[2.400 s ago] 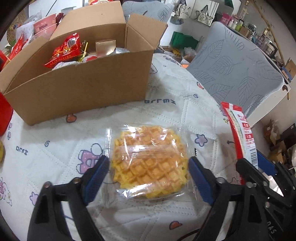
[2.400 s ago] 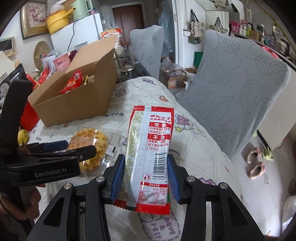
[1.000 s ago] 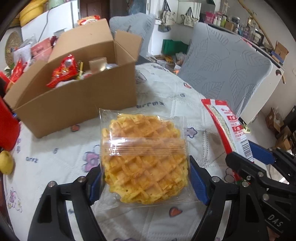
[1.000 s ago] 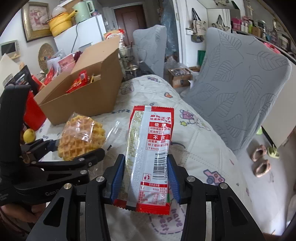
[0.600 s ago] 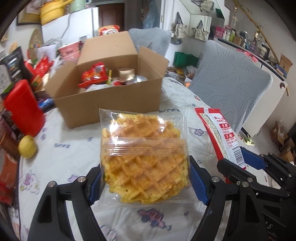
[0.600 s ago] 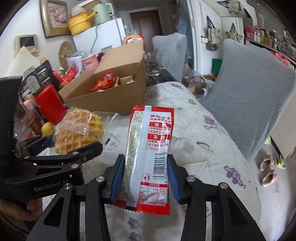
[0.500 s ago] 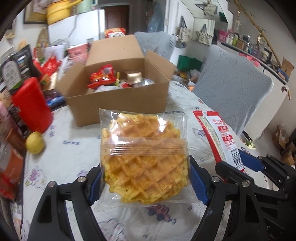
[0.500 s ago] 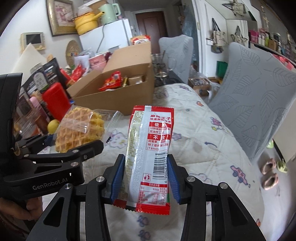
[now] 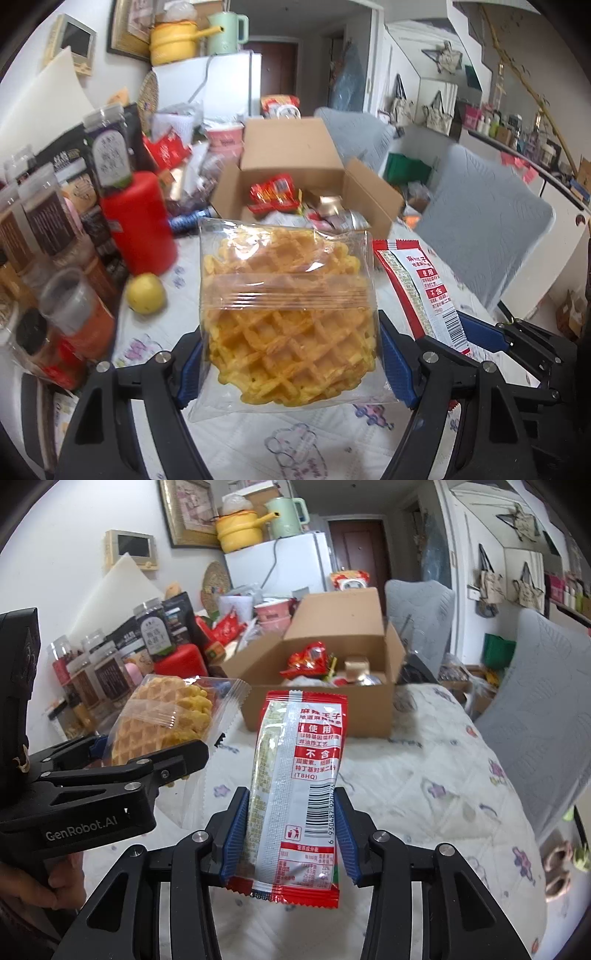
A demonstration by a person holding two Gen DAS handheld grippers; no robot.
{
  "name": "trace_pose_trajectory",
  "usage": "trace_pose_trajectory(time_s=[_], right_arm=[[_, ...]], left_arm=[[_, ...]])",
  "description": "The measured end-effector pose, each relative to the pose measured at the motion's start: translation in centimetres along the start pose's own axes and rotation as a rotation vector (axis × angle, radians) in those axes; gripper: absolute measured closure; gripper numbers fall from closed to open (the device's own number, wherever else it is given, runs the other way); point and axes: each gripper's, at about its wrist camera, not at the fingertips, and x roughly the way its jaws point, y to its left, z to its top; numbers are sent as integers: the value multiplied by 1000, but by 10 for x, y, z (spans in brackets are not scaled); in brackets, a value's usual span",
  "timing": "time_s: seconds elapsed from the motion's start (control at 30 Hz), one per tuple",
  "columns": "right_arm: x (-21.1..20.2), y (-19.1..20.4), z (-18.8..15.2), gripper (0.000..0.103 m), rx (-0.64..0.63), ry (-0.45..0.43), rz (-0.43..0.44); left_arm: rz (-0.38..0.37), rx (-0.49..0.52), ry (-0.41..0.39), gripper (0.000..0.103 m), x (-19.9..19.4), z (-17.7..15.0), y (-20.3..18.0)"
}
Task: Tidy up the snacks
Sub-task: 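Carry the waffle in the left gripper while the right carries the packet over the box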
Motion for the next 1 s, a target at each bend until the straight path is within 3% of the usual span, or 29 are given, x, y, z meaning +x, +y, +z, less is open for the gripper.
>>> trace_pose_trajectory(time_s=[0.4, 1.0], right_arm=[[11, 11, 69, 59, -68, -95, -26], [65, -8, 147, 59, -113, -147, -83]], left_arm=[[-24, 9, -107, 24, 11, 60, 23], [-43, 25, -176, 24, 76, 145, 35]])
